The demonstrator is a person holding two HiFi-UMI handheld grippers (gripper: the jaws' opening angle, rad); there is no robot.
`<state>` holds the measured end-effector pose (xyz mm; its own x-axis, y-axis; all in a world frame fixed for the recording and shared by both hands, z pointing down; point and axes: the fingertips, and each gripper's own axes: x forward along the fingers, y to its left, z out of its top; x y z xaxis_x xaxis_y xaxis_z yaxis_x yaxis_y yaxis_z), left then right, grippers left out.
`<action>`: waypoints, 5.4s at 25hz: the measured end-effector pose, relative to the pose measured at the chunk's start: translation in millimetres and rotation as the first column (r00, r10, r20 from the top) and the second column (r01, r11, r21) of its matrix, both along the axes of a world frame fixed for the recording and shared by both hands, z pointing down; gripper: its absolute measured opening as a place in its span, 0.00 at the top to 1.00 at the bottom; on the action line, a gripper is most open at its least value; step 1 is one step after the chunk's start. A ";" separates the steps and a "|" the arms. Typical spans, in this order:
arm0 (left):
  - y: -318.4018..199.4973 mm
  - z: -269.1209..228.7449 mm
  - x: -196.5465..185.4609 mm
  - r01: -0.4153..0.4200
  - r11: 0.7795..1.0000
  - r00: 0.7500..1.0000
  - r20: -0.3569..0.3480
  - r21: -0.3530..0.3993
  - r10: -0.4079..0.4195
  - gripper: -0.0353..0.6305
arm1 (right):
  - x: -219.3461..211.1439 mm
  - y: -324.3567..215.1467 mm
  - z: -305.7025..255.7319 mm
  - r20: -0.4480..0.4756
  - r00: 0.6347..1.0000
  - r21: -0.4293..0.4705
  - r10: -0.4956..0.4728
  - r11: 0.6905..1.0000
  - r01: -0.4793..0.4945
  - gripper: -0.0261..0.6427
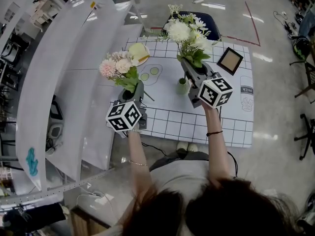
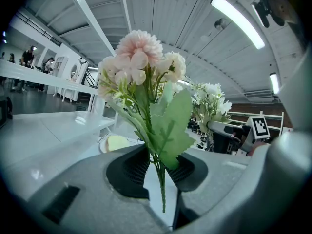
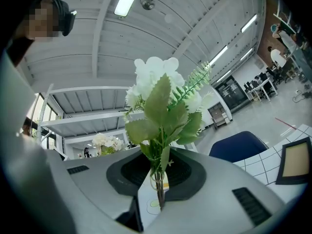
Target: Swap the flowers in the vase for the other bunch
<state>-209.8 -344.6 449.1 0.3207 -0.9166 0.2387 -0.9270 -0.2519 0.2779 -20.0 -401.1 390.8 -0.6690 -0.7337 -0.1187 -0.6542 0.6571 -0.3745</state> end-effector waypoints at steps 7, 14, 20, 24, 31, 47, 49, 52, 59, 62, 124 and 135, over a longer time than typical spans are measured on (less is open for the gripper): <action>2.0 -0.4 -0.9 -0.002 1.000 1.000 -0.003 -0.006 0.002 0.81 | -1.6 1.5 13.1 -0.032 0.999 -0.015 0.003 1.000 -0.003 0.85; 2.6 2.4 0.0 -0.004 1.000 1.000 -0.004 -0.010 0.004 0.81 | -4.5 2.8 24.0 -0.061 0.998 -0.020 -0.004 1.000 0.003 0.85; 3.3 4.7 -1.0 -0.002 1.000 1.000 -0.007 -0.015 0.002 0.81 | -6.3 3.7 32.6 -0.080 0.997 -0.026 -0.007 1.000 0.005 0.85; 3.6 6.0 -0.4 -0.002 1.000 1.000 -0.009 -0.018 0.002 0.81 | -8.6 5.8 39.7 -0.096 0.995 -0.027 -0.015 1.000 0.012 0.85; 3.6 8.1 0.9 -0.007 1.000 1.000 -0.009 -0.024 0.007 0.81 | -10.7 9.2 52.2 -0.125 0.992 -0.024 -0.024 0.999 0.021 0.85; 7.1 9.9 3.3 -0.008 1.000 1.000 -0.022 -0.026 0.008 0.81 | -13.9 16.9 73.8 -0.198 0.979 -0.033 -0.041 0.999 0.035 0.85; 8.1 10.2 2.9 -0.007 1.000 1.000 -0.024 -0.026 0.006 0.81 | -14.0 17.9 75.8 -0.206 0.978 -0.034 -0.042 0.999 0.036 0.85; 9.6 10.5 2.0 -0.006 1.000 1.000 -0.025 -0.026 0.005 0.81 | -13.8 19.1 78.2 -0.217 0.975 -0.040 -0.041 0.999 0.033 0.85; 13.3 9.5 2.5 -0.004 1.000 1.000 -0.028 -0.026 0.004 0.81 | -13.3 21.6 84.0 -0.262 0.964 -0.054 -0.031 0.998 0.018 0.85; 15.1 8.8 2.7 -0.005 1.000 0.999 -0.032 -0.024 0.004 0.81 | -12.3 22.9 86.7 -0.276 0.961 -0.063 -0.026 0.998 0.009 0.85; 47.4 2.3 30.5 -0.051 0.999 0.996 -0.067 0.003 0.051 0.81 | 20.4 84.6 58.4 -0.200 0.958 -0.087 -0.205 0.978 0.191 0.86; 61.3 -3.6 36.6 -0.054 0.998 0.997 -0.063 0.021 0.055 0.81 | 16.5 104.7 32.9 -0.170 0.947 -0.030 -0.274 0.961 0.273 0.92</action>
